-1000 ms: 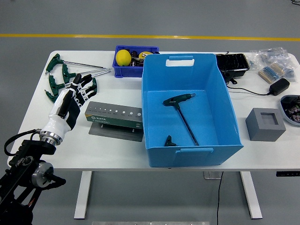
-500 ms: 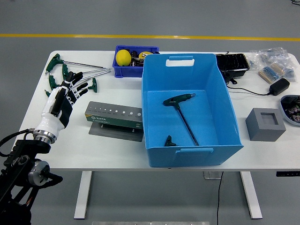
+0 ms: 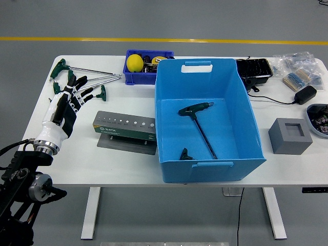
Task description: Lift tool from toolbox,place it in box,lift tool from toolbox,place it in box
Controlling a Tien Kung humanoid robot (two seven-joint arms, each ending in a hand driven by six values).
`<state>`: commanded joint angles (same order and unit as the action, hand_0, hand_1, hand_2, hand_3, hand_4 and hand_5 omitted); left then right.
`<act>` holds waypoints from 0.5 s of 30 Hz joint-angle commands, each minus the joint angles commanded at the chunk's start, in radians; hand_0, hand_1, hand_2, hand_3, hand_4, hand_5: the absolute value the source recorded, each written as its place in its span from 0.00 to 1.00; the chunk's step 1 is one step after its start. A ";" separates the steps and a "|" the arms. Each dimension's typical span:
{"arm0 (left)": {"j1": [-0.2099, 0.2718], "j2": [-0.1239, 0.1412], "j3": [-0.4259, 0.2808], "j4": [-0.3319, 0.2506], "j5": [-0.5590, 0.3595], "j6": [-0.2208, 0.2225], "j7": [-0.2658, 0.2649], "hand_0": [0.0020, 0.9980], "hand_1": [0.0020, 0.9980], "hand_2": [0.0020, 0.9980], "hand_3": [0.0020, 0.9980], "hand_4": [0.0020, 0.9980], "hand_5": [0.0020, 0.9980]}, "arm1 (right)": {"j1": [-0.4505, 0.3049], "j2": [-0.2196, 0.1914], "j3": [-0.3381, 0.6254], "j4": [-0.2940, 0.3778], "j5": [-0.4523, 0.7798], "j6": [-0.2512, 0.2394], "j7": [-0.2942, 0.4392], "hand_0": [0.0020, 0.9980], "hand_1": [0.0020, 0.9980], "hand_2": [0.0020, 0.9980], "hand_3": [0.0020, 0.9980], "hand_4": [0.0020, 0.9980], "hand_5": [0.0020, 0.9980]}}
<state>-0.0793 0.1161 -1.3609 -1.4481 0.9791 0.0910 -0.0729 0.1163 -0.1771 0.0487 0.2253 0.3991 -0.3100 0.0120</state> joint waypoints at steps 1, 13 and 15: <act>0.000 -0.002 -0.004 0.000 0.003 -0.001 0.003 0.84 0.83 0.93 0.80 0.93 0.86 | 0.000 0.000 0.000 0.000 -0.001 0.000 0.000 0.70 0.67 0.73 0.55 0.79 0.68; -0.001 -0.018 -0.038 -0.006 0.022 -0.011 0.017 0.84 0.83 0.93 0.80 0.93 0.86 | 0.002 0.000 0.000 0.000 0.000 0.000 0.000 0.69 0.67 0.73 0.55 0.79 0.69; -0.001 -0.020 -0.045 -0.007 0.025 -0.012 0.019 0.84 0.83 0.93 0.80 0.93 0.86 | 0.002 0.000 0.000 0.000 0.000 0.000 0.000 0.69 0.67 0.73 0.55 0.79 0.68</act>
<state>-0.0801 0.0963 -1.4063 -1.4547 1.0037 0.0794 -0.0540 0.1184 -0.1776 0.0488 0.2249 0.3986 -0.3099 0.0119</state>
